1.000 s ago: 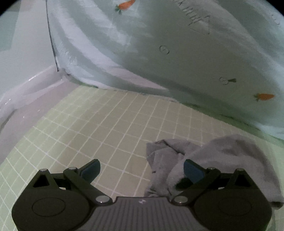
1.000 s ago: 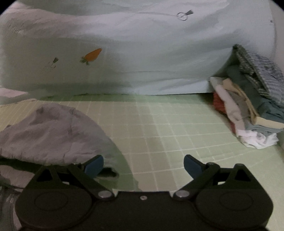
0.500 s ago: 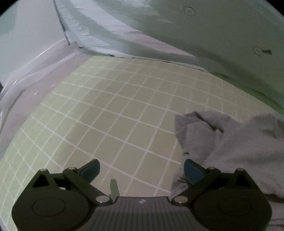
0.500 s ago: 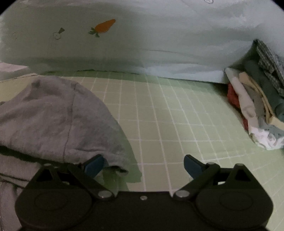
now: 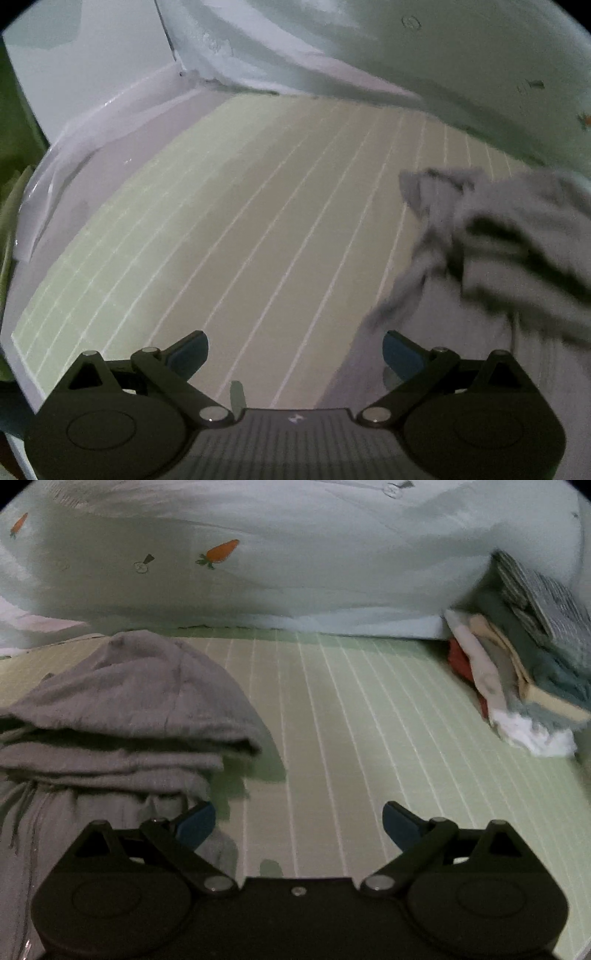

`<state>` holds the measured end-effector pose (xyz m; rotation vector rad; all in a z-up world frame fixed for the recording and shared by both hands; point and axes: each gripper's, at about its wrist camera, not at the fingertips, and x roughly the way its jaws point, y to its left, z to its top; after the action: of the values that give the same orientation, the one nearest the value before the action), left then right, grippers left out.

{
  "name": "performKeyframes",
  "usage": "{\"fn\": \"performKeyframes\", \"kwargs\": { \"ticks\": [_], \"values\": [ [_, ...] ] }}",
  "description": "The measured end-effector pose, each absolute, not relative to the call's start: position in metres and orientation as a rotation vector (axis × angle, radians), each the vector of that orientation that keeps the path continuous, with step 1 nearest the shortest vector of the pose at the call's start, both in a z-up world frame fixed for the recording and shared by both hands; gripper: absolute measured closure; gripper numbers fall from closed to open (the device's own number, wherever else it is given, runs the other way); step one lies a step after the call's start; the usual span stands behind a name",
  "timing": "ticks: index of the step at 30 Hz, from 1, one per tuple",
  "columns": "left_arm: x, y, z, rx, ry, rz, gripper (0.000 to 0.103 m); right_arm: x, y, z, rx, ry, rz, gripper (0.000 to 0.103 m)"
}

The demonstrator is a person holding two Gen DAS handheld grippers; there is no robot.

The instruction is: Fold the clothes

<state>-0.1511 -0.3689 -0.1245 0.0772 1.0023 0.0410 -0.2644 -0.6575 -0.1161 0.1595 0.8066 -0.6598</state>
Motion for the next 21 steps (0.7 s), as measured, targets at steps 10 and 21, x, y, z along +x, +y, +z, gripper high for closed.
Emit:
{"fn": "performKeyframes", "kwargs": {
  "ticks": [10, 21],
  "values": [
    [-0.212, -0.353, -0.144, 0.177, 1.073, -0.106, 0.003, -0.312, -0.613, -0.136, 0.221, 0.904, -0.594, 0.005],
    [-0.229, -0.346, -0.157, 0.203, 1.112, -0.233, 0.003, -0.340, -0.577, -0.157, 0.335, 0.981, -0.559, 0.005]
  ]
}}
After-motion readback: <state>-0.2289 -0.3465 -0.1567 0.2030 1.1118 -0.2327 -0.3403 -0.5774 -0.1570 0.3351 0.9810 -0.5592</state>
